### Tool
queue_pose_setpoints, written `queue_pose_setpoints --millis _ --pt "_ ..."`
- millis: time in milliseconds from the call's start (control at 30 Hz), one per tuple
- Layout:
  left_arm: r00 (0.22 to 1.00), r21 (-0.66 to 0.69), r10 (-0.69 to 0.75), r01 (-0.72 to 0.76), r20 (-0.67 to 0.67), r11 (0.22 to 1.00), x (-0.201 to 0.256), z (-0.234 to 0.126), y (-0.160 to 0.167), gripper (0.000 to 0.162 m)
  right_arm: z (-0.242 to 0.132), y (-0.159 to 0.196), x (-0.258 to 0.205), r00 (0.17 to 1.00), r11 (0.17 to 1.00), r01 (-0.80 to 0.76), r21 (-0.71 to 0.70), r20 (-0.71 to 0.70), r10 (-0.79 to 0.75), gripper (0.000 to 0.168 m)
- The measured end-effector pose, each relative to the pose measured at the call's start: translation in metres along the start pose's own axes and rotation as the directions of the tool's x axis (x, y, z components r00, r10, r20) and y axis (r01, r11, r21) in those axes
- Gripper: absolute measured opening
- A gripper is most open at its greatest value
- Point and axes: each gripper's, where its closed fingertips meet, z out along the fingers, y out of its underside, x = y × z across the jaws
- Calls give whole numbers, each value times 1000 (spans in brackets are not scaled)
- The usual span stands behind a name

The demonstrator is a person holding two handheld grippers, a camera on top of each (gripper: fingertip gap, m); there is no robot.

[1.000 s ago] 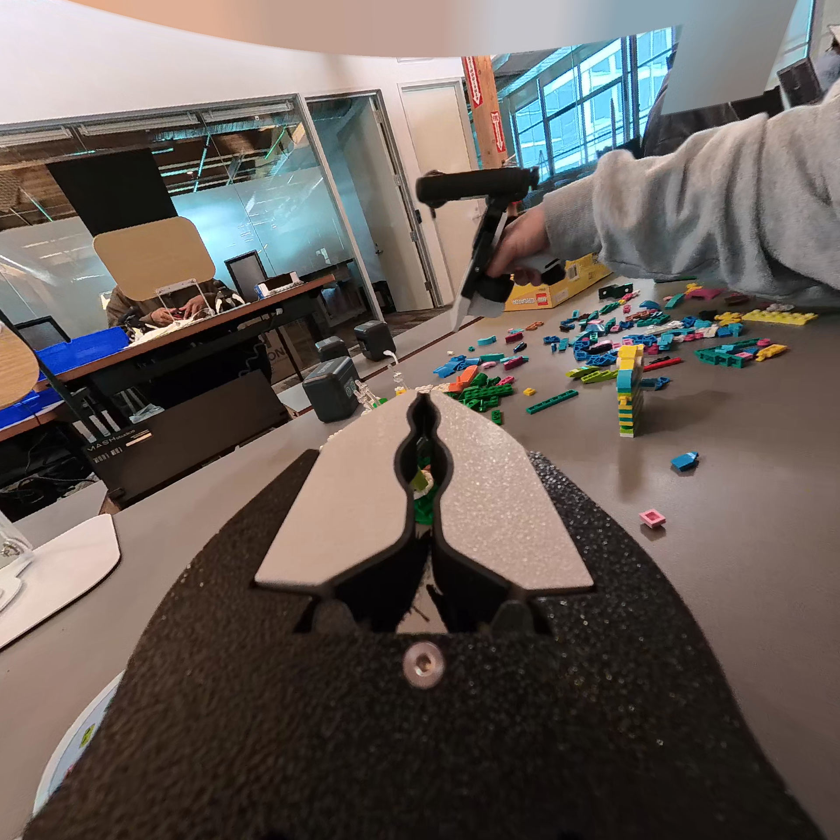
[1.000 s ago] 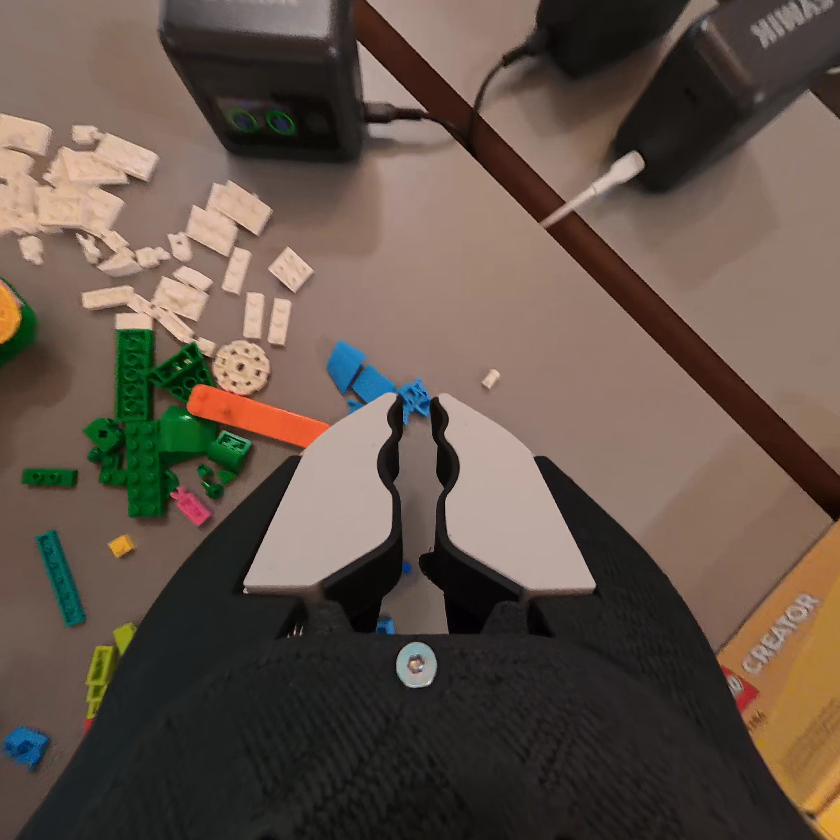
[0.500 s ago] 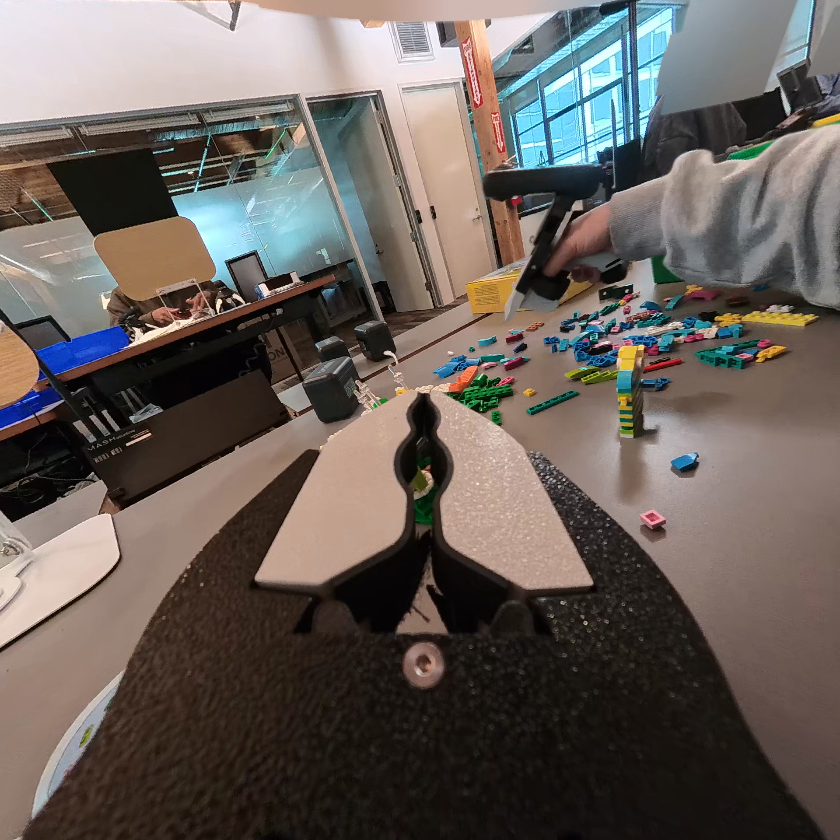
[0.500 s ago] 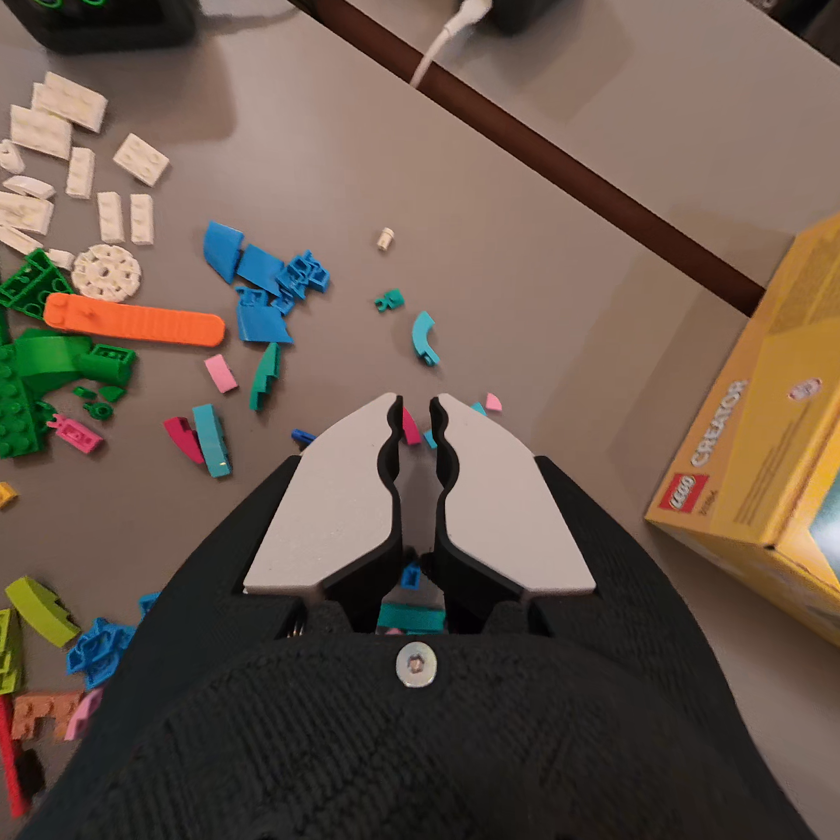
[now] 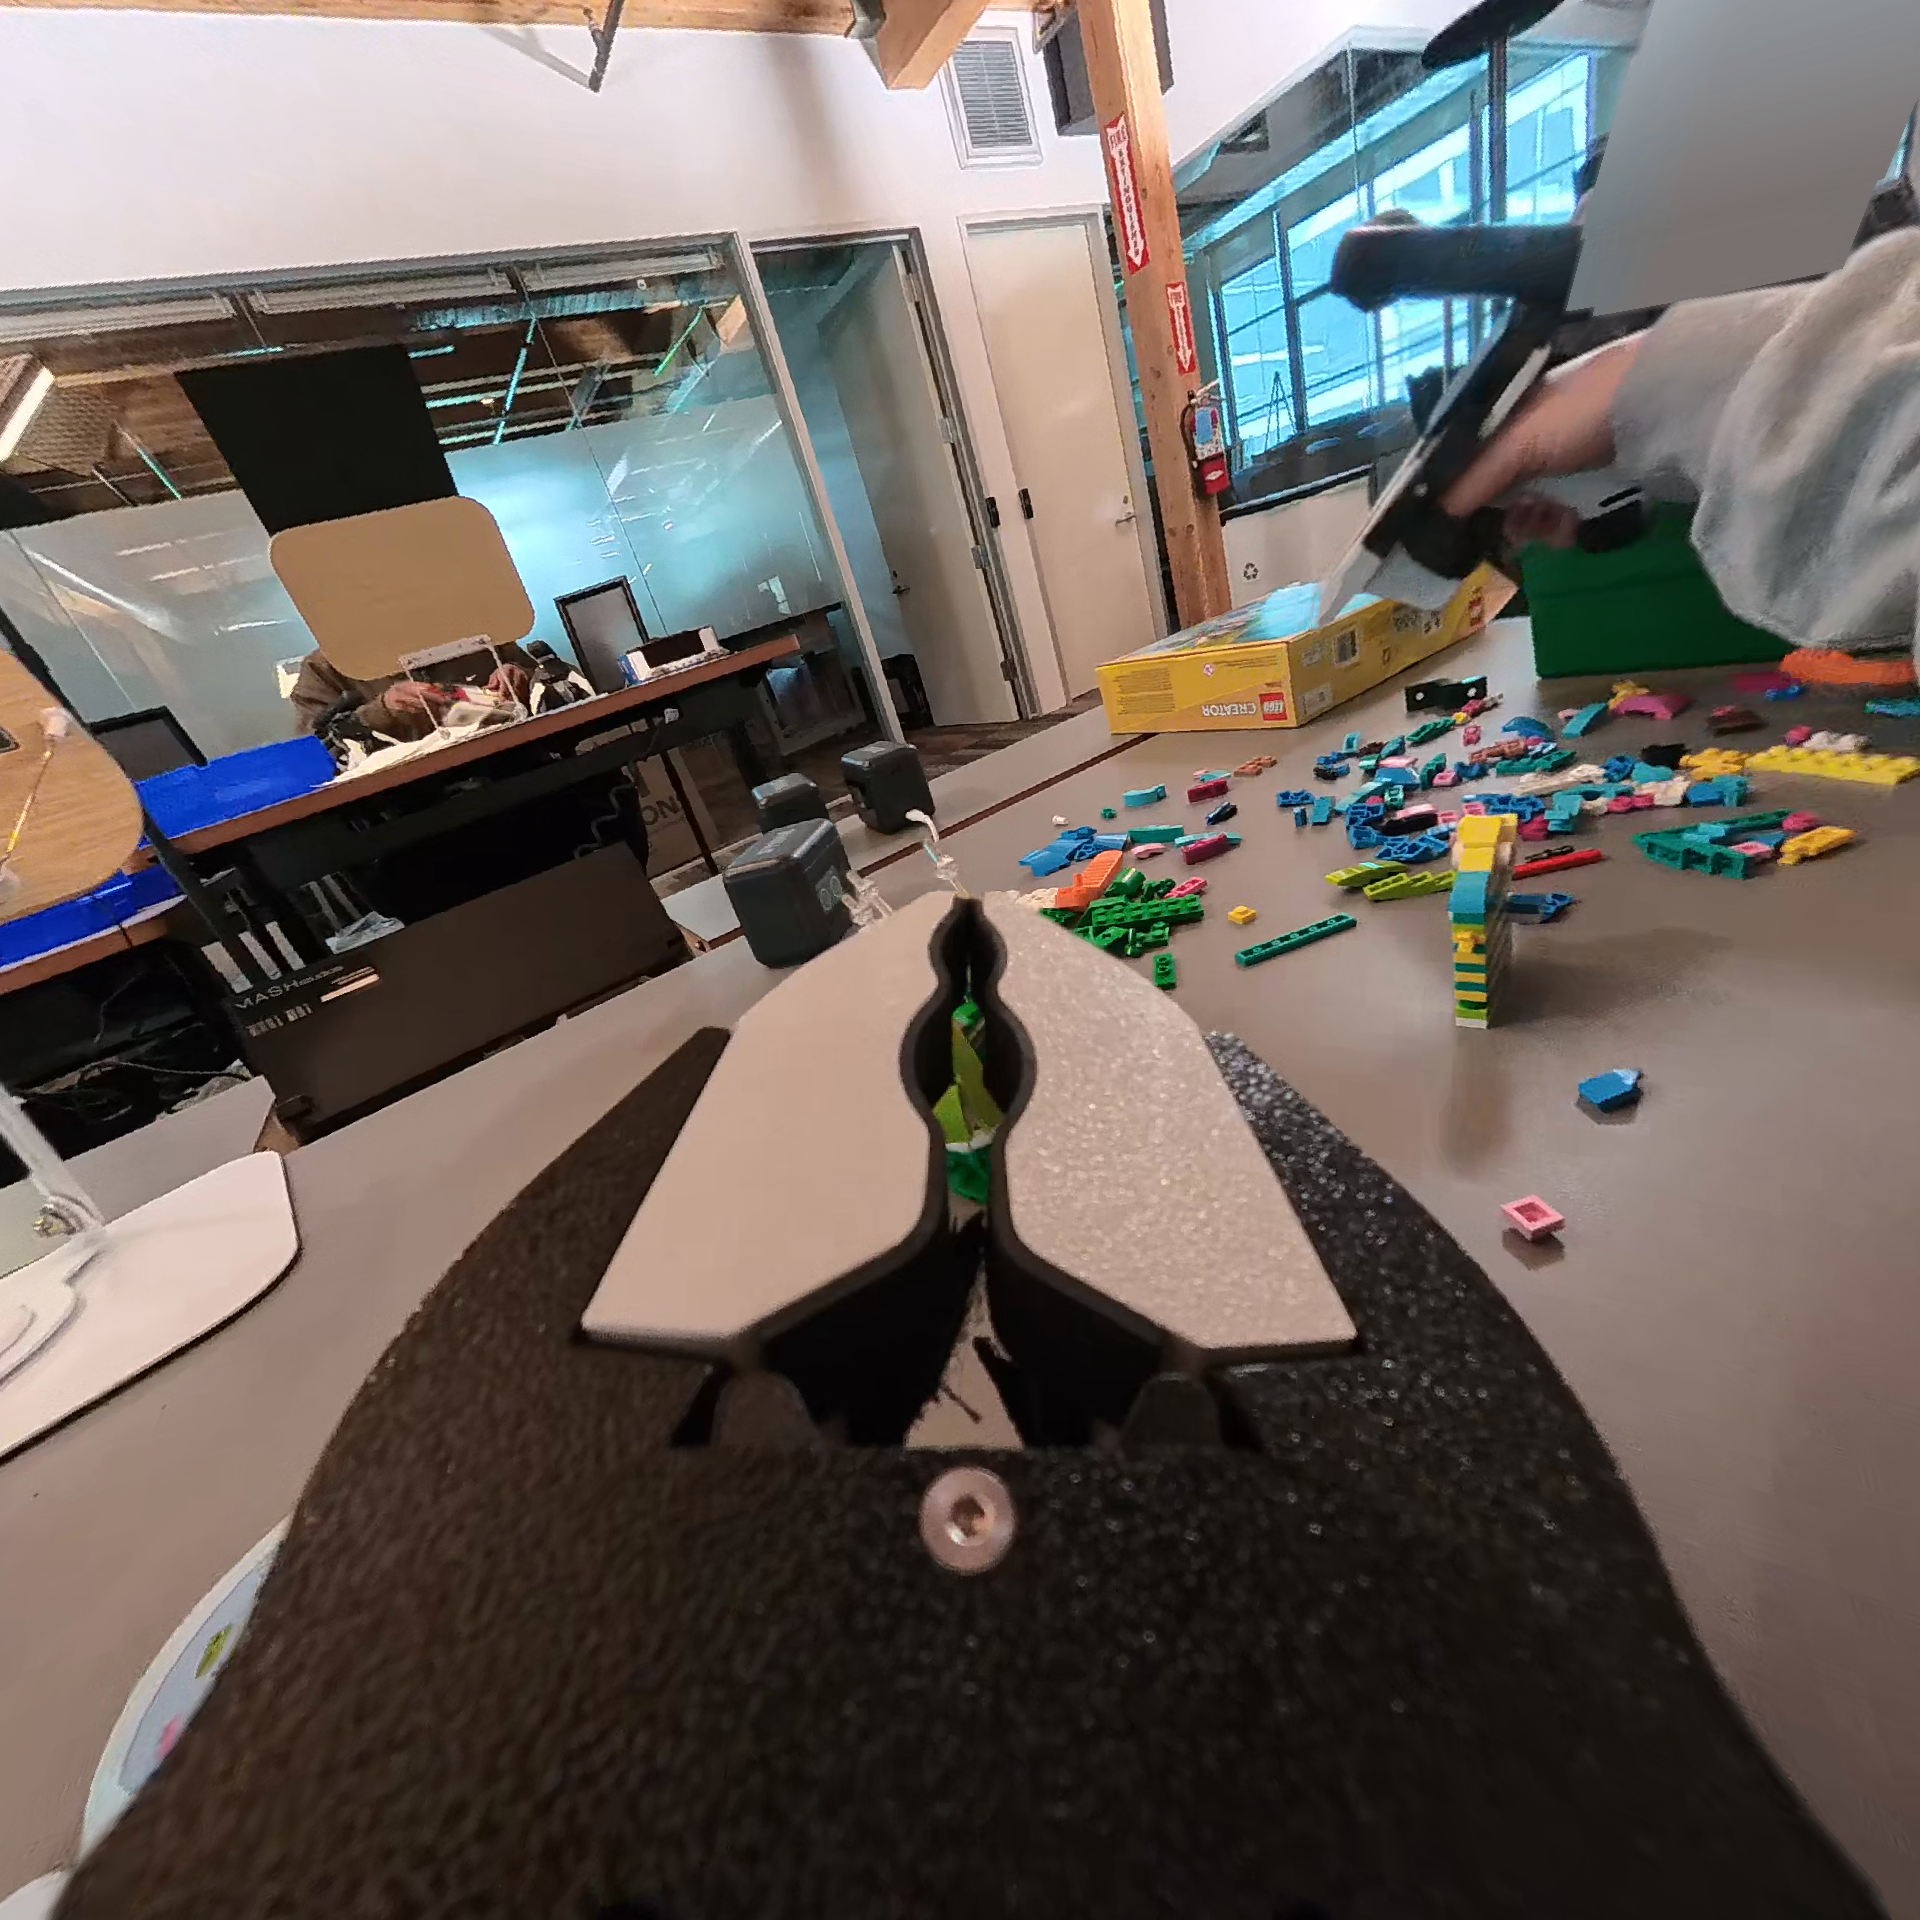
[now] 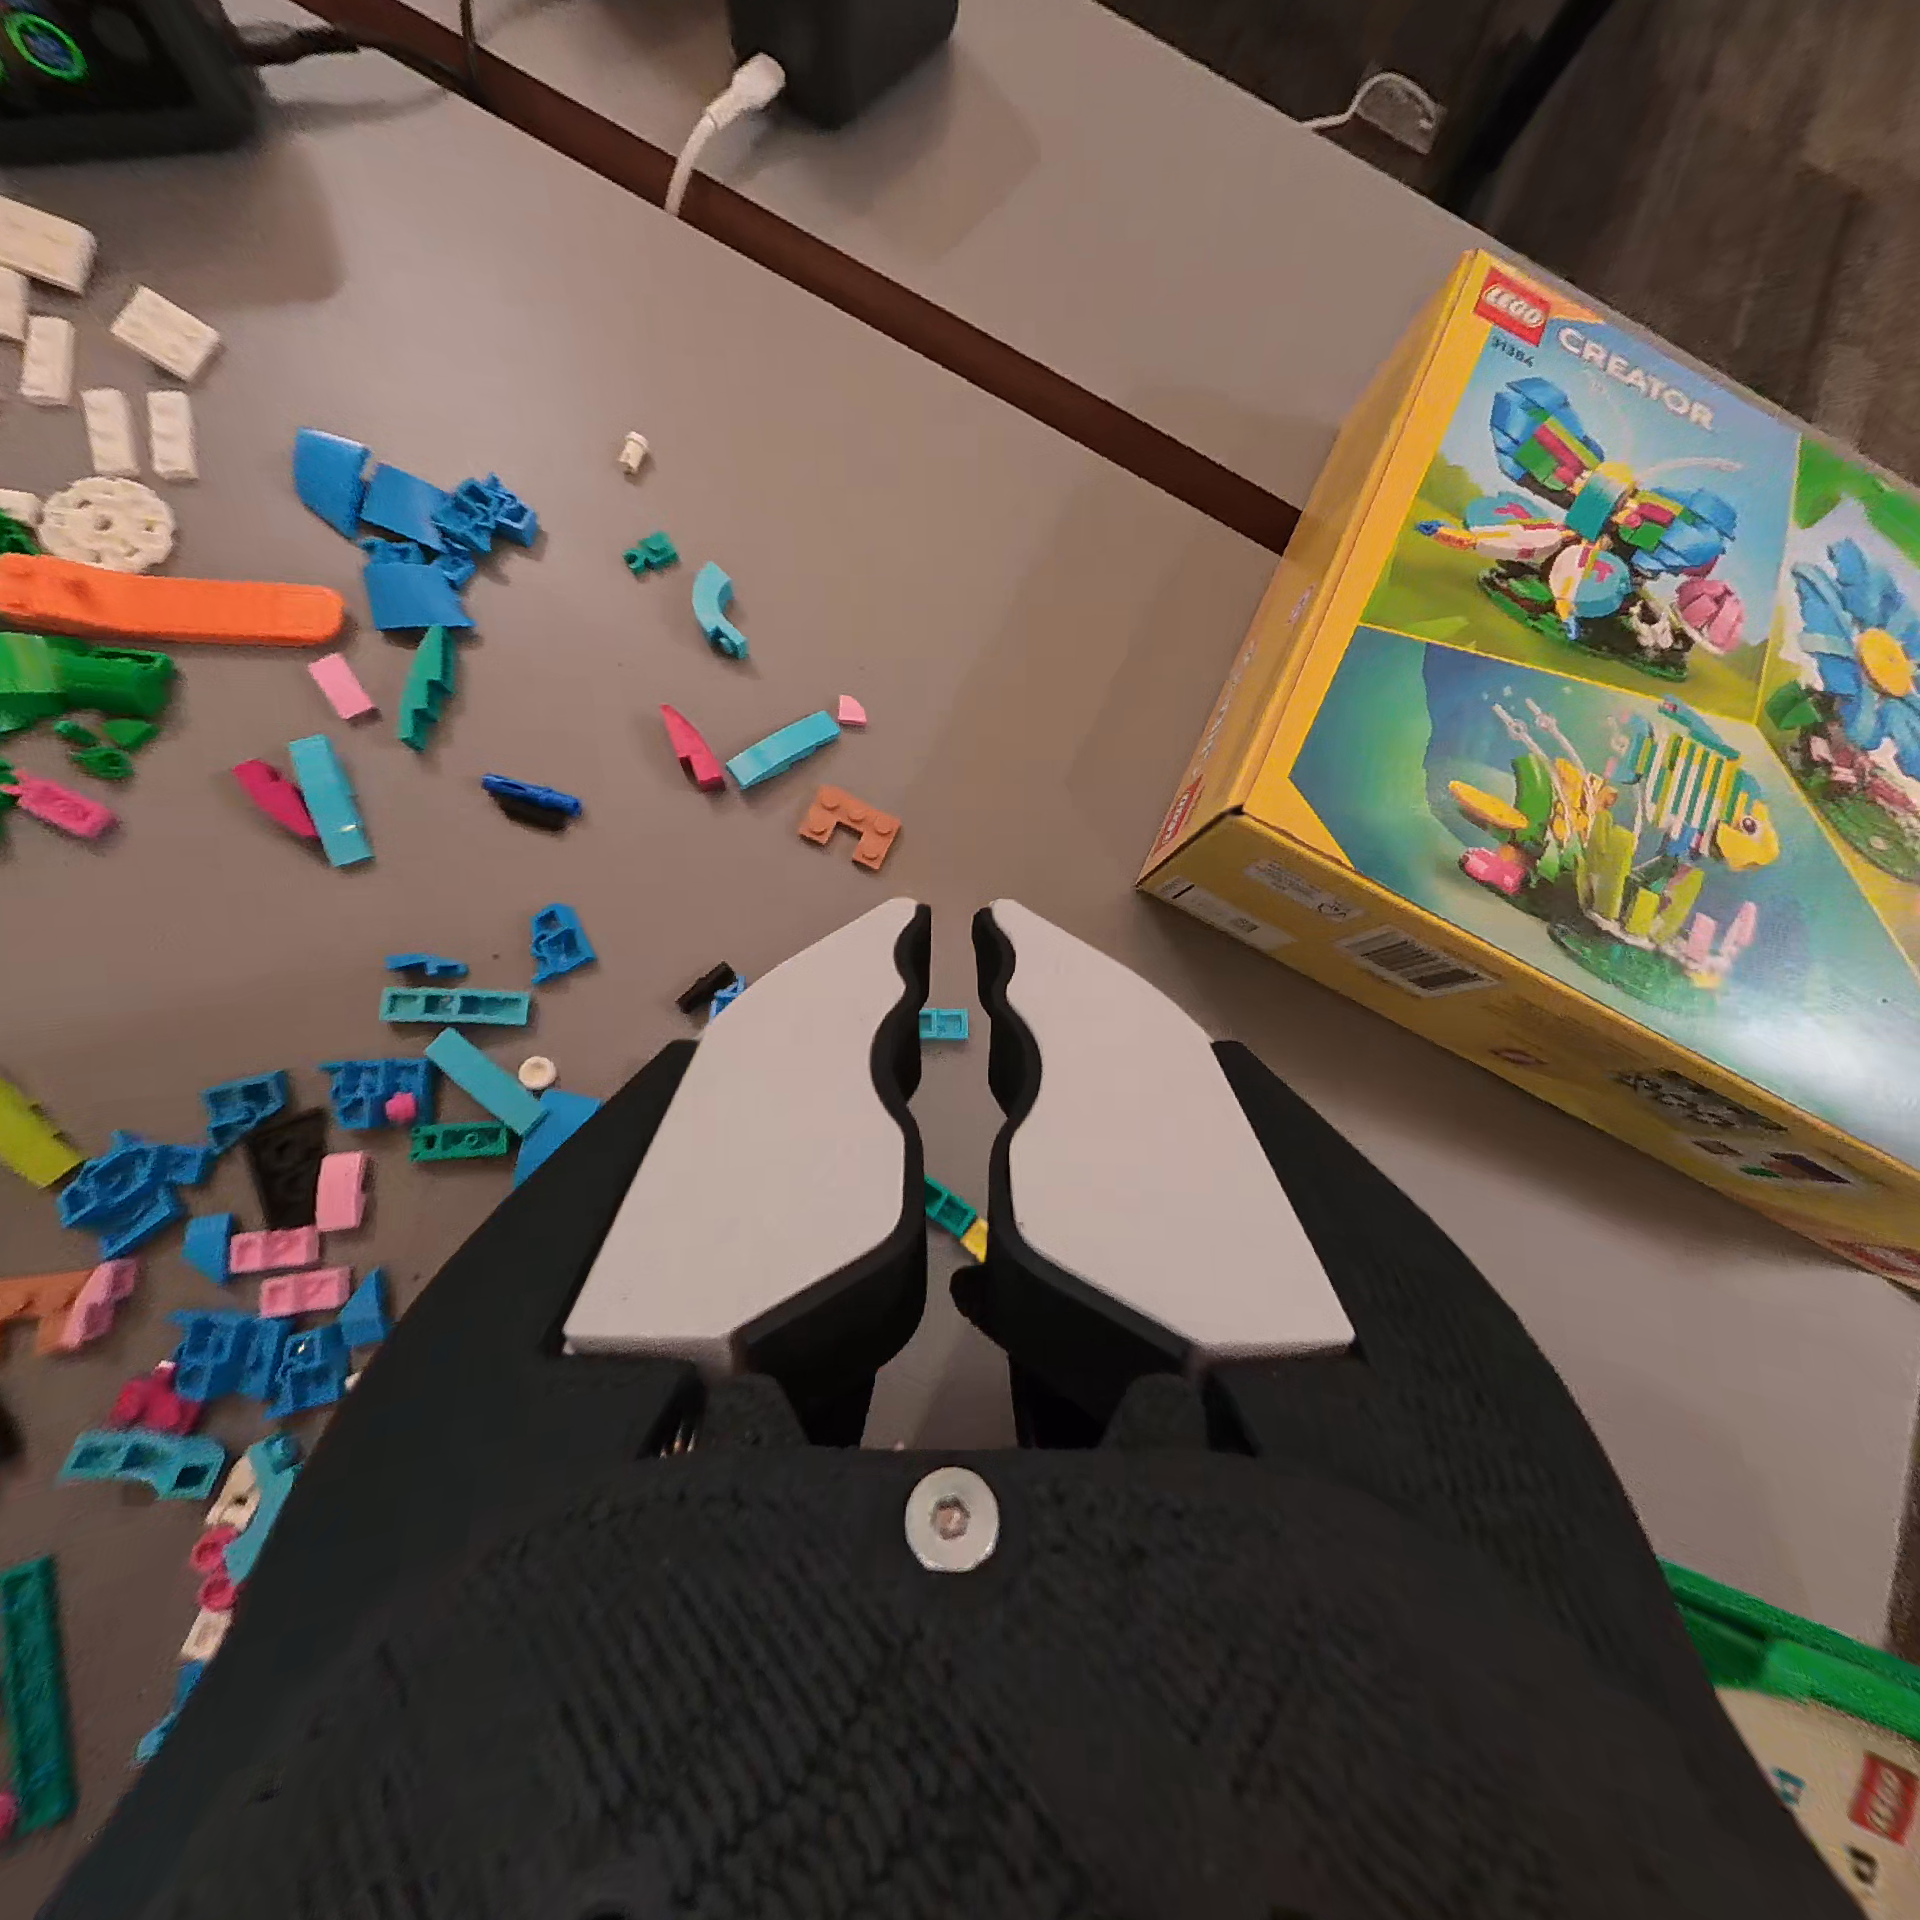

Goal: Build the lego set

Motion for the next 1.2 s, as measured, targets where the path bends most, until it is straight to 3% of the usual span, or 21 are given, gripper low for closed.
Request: queue_pose_setpoints --millis 333,533,867,1200 --pt "996 41 -63 61 70 997 -16 -4 -3 0 -10 24 4 998 996 63 -68 22 -62 7" --pt "994 51 -87 84 68 995 -19 -5 -3 0 -8 17 -26 977 992 125 -35 179 -117 0" --pt "992 54 -65 60 108 997 -24 -7 -3 0 -8 16 -35 964 966 239 -98 141 -225 0" --pt "989 45 -47 41 139 998 -28 -7 -1 0 -27 11 -37 962 960 259 -111 114 -247 0"
